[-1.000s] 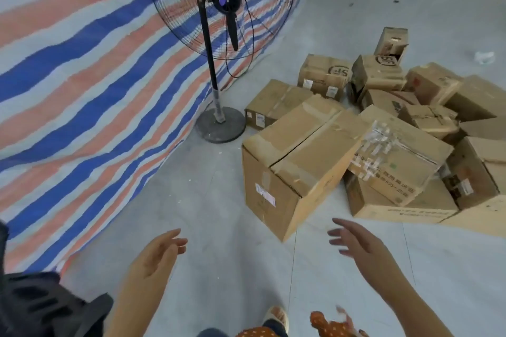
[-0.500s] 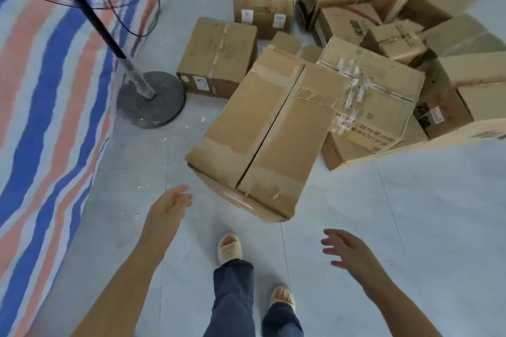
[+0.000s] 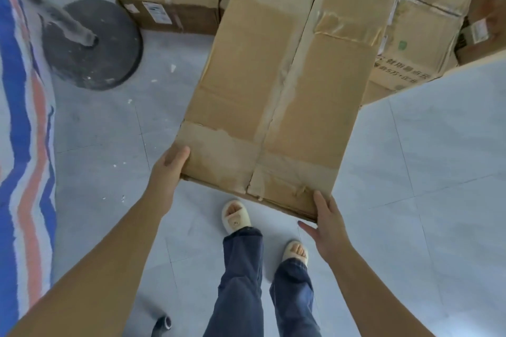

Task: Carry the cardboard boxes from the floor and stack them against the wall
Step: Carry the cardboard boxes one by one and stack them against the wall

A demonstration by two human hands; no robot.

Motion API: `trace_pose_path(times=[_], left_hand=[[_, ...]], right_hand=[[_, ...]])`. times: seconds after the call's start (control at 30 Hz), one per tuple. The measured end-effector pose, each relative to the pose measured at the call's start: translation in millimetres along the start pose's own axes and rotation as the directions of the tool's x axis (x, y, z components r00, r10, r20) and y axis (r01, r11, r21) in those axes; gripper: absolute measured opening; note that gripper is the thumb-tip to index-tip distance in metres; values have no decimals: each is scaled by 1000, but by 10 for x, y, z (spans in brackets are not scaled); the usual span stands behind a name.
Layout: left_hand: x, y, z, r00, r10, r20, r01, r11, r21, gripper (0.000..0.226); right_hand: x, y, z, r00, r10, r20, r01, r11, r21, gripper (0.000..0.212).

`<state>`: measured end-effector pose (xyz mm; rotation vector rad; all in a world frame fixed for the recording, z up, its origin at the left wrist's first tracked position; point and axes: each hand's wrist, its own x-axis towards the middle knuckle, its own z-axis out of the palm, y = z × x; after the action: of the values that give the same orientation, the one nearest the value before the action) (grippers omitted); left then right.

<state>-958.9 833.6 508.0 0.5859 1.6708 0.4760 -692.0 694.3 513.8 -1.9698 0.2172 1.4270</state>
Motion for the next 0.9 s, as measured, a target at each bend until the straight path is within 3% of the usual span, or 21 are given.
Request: trace_pose_path(times=[0.17,0.3,0.5,0.67,0.8,0.9], left_hand=[[-309,120,180,999,42,-3,-42,998,-50,10],[-699,332,388,988,113,-103,-128,980,-153,8],[-1330,601,678,959,104,-264,-194,920,-342,9],[-2083,380,1040,894,35,-447,-256,858,-445,8],[-2732,154,1267,826,-33,-563,-310,808,-501,30],[-3200,-46,1348,807,-142,-573,-311,724,-616,38]], right_hand=[[-168,-384,-249,996,-78,-42,78,997,7,30],[-346,-864,-426,982,-186,-17,187,981,59,14],[-466,-1585,-618,947,-285,147,297,952,-71,18],[-534,-1942,-886,889,-287,356,378,900,-217,18],[-811,-2206,-1078,809,-294,509,491,813,-311,15],[-1083,-2254,-1138,770,-278,575,551,744,-378,17]])
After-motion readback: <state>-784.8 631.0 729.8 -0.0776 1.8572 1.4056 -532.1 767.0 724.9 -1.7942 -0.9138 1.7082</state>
